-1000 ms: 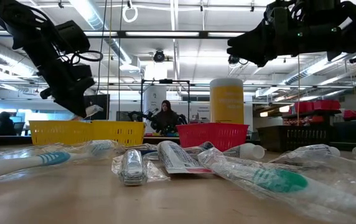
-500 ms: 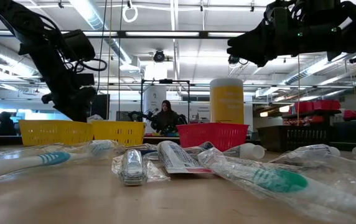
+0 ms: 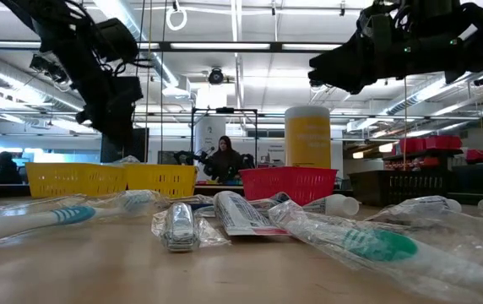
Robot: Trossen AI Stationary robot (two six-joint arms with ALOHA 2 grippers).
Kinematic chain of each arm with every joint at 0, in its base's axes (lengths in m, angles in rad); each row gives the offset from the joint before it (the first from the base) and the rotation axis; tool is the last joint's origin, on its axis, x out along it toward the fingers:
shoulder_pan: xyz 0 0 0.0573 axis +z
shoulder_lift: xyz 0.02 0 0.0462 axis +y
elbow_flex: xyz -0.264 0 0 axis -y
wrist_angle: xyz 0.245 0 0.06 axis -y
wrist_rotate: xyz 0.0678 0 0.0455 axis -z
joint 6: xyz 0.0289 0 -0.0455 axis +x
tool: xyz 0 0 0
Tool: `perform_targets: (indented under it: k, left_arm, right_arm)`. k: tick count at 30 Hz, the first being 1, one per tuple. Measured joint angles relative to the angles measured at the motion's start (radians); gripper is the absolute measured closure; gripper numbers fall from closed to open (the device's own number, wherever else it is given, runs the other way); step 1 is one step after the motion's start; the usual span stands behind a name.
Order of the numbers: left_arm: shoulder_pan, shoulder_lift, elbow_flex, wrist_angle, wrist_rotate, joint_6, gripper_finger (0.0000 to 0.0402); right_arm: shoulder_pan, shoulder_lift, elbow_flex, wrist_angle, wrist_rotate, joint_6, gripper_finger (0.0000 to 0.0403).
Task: Pick & Place Travel size toiletries
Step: Put the silver nail cutter into the right yellow bin
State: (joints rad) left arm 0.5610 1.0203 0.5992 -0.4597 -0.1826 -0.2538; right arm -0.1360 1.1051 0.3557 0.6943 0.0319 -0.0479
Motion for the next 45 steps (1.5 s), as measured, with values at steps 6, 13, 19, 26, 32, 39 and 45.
perform_targets:
  k: [6,13,19,26,32,39,45]
  left_arm:
    - [-0.064,0.0,0.027,0.003,0.132,-0.066,0.0252]
    - [-0.208,-0.008,0.03,0.015,0.198,-0.147,0.0267]
    - [-0.408,-0.027,0.03,0.051,0.092,-0.184,0.0274]
    - [-0.636,-0.026,0.03,0.061,-0.03,-0.206,0.0274]
    - [-0.776,-0.026,0.03,0.049,-0.125,-0.214,0.0279]
    - [-0.876,-0.026,0.03,0.065,-0.168,-0.179,0.0279]
    - [-0.914,-0.006,-0.009,0.197,-0.186,-0.166,0.0279]
  right_arm:
    - [0.0,0.0,0.0,-0.018,-0.01,0.019,0.0155]
    - [0.0,0.038,0.001,-0.018,-0.036,0.065,0.0161]
    - [0.03,0.148,0.07,-0.019,-0.045,0.086,0.0144]
    - [0.082,0.296,0.188,-0.052,-0.044,0.115,0.015]
    - [0.19,0.448,0.323,-0.113,-0.041,0.12,0.0174]
    - [0.25,0.638,0.53,-0.31,0.041,0.175,0.0179]
    - [0.273,0.694,0.588,-0.389,0.046,0.18,0.0179]
